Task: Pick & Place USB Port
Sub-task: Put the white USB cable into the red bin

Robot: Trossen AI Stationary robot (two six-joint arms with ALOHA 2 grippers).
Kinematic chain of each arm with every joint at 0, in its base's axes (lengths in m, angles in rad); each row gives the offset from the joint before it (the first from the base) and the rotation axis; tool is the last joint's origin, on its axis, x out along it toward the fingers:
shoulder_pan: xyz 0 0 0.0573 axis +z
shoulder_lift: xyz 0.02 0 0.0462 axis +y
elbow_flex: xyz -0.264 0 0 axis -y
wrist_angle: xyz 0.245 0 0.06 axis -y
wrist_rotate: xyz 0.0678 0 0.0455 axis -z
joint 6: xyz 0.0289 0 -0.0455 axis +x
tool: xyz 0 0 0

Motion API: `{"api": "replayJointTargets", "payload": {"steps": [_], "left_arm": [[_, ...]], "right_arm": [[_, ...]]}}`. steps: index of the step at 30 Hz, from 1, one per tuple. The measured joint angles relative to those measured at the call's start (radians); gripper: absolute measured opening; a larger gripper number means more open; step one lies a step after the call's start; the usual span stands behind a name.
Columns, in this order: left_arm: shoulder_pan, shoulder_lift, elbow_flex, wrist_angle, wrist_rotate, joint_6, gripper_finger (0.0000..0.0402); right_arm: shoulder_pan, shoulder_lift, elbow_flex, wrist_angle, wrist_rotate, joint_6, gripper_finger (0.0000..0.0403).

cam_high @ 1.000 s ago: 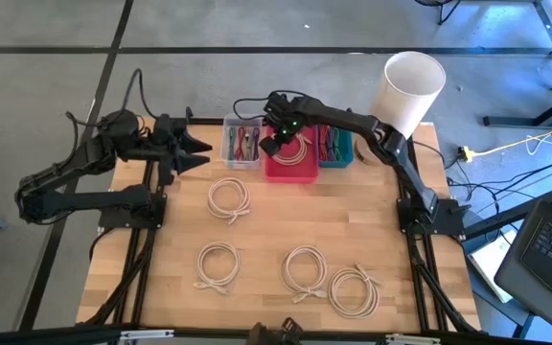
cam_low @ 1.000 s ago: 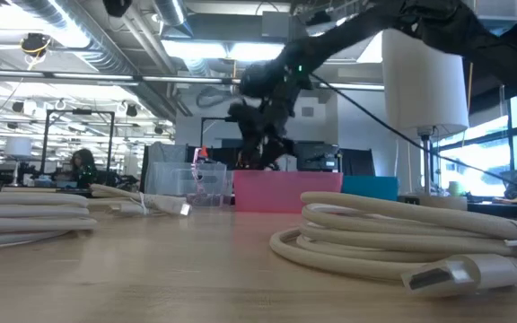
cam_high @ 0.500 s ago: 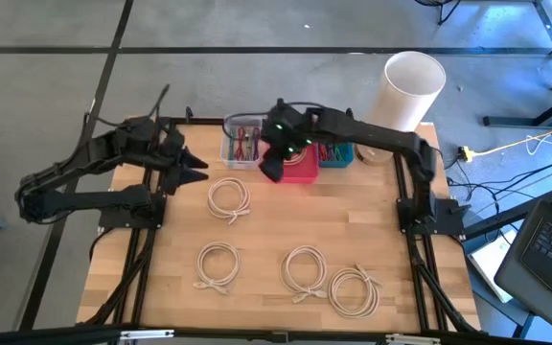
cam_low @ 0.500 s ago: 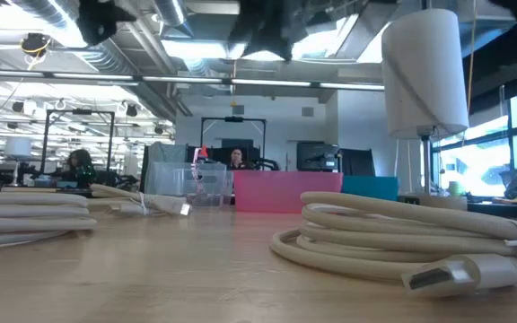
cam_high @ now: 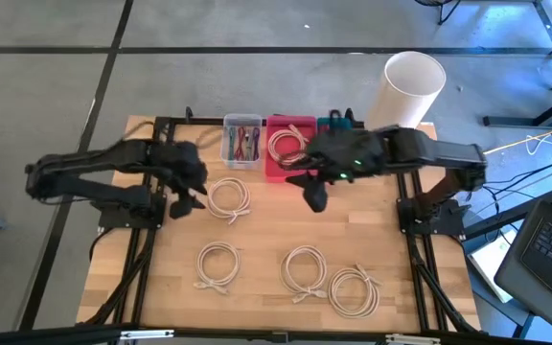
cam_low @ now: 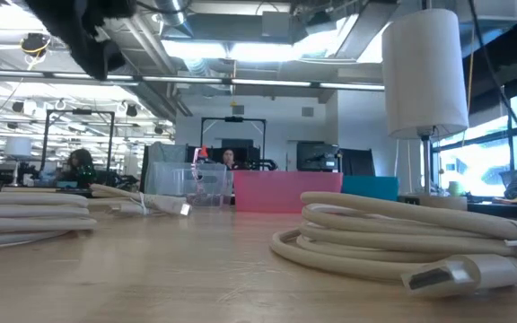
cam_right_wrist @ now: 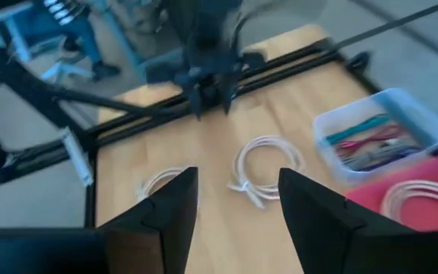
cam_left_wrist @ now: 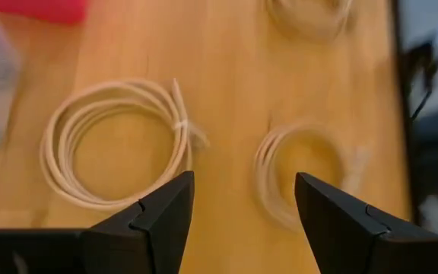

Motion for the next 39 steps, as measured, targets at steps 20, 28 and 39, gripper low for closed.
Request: {"api": "replayJointTargets", "payload": {"steps": [20, 28, 39], "left_arm": [[-0.213, 0.506, -0.002, 0.139, -0.287, 0.100, 0.0221], [-0.207, 0.662, -0.068, 0.286, -0.286, 0.009, 0.0221], [-0.207, 0.741, -0.118, 0.351, -0.320, -0.140, 0.0160]], "right_arm": [[0.134, -0.039, -0.003, -0.026, 0.268, 0.060, 0.0186], [0.134, -0.039, -0.004, -0.037, 0.267, 0.057, 0.0186], [0.134, -0.038, -0.004, -0.057, 0.264, 0.056, 0.0186]]}}
